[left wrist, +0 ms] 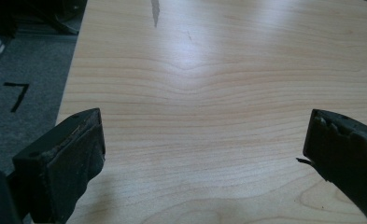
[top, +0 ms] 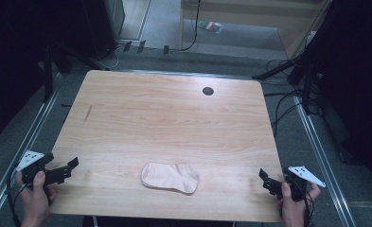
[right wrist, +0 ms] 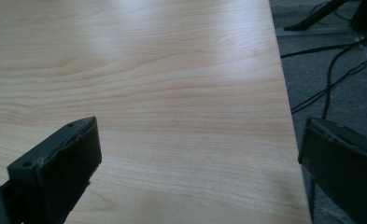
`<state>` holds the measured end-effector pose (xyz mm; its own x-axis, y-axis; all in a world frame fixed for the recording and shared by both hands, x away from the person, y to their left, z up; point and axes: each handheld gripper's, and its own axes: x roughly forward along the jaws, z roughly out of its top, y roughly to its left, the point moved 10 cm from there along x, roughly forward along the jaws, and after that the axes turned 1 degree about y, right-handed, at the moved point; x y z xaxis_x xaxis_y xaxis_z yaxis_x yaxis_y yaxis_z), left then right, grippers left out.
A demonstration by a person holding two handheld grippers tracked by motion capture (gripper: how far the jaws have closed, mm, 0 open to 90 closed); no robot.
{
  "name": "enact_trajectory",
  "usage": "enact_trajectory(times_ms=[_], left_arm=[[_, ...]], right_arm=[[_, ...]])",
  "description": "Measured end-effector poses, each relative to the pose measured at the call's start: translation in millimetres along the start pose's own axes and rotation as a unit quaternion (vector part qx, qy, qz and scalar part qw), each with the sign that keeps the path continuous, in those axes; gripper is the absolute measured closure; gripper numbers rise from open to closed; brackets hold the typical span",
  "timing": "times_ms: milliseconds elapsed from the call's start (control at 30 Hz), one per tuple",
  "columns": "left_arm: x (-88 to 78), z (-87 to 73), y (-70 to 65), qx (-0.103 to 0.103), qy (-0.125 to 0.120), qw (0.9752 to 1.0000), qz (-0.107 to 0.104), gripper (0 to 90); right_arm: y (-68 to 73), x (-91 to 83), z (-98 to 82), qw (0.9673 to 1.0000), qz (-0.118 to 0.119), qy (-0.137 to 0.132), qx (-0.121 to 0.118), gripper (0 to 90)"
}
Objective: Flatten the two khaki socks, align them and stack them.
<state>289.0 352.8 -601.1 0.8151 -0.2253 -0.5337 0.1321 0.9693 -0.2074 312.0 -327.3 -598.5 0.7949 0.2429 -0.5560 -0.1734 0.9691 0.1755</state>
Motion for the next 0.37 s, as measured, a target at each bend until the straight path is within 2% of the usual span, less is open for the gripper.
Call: enact_trajectory(times_ms=[133, 367], left_arm=[[0.9, -2.6, -3.5, 0.011, 0.007, 0.9999, -0.002, 0.0], [2.5, -3.0, -3.3, 0.006, 0.01, 0.9999, -0.007, 0.0]], right_arm=[[1.3, 0.7, -1.0, 1.0, 0.0, 0.002, -0.002, 0.0], [2.4, 2.0, -1.9, 1.0, 0.002, 0.003, -0.002, 0.0]])
